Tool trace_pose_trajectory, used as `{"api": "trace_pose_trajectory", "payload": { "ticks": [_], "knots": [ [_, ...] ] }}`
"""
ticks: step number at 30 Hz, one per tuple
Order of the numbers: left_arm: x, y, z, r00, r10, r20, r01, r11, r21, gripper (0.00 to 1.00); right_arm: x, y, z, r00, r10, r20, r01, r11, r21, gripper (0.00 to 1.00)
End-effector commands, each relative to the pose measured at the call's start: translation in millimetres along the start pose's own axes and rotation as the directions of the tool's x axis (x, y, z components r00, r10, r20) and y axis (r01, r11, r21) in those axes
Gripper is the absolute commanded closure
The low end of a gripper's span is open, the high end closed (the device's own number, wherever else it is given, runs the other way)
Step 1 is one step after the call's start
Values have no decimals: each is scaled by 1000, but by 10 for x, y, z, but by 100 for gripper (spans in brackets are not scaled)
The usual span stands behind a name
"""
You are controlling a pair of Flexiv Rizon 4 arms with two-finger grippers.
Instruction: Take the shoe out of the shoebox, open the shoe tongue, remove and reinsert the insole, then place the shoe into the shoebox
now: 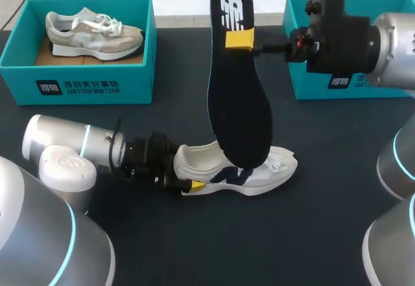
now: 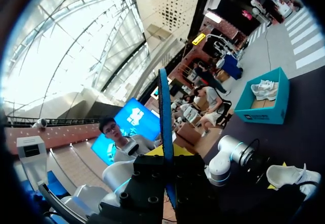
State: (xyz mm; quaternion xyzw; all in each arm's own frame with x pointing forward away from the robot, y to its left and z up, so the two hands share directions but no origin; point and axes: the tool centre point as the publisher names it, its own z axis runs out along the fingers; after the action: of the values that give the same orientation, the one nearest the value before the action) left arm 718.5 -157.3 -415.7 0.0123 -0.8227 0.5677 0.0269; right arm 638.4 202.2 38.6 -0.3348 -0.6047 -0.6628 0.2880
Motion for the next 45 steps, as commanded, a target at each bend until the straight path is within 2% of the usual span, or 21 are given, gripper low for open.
{"api": "trace_pose_trajectory", "payload": {
  "ticks": [1, 4, 5, 6, 7, 13, 20, 25, 29, 43, 45],
  "knots": [
    [2, 46, 9, 1000, -1, 0, 1, 1000, -2, 100, 9, -17, -2, 1000, 2, 6, -2, 1000, -1, 100],
    [2, 26, -22, 1000, -8, -9, 8, 1000, 10, 98, 9, -17, -2, 1000, 2, 6, -2, 1000, -1, 100],
    [7, 13, -43, 1000, -13, -3, 13, 1000, -6, 61, 9, -17, -2, 1000, 2, 6, -2, 1000, -1, 100],
    [20, -2, -57, 1000, -10, -3, 10, 1000, -17, 4, 9, -17, -2, 1000, 2, 6, -2, 1000, -1, 100],
    [36, -16, -77, 1000, -17, -11, 17, 1000, -10, 0, 9, -17, -2, 1000, 2, 6, -2, 1000, -1, 100],
    [126, -56, -137, 999, -30, -36, 29, 999, -46, 0, 9, -17, -2, 1000, 2, 6, -2, 1000, -1, 100],
    [150, -82, -193, 999, -46, -11, 45, 995, -93, 0, 9, -17, -2, 1000, 2, 6, -2, 1000, -1, 100],
    [130, -119, -270, 997, -79, 3, 79, 982, -174, 0, 9, -17, -2, 1000, 2, 6, -2, 1000, -1, 100],
    [106, -144, -418, 990, -134, 32, 138, 966, -220, 0, 9, -17, -2, 1000, 2, 6, -2, 1000, -1, 100],
    [106, -144, -418, 990, -134, 32, 138, 966, -220, 0, 9, -17, -2, 1000, 2, 6, -2, 1000, -1, 100],
    [102, -182, -444, 991, -129, 46, 137, 951, -278, 0, 9, -17, -2, 1000, 2, 6, -2, 1000, -1, 100]
  ]
}}
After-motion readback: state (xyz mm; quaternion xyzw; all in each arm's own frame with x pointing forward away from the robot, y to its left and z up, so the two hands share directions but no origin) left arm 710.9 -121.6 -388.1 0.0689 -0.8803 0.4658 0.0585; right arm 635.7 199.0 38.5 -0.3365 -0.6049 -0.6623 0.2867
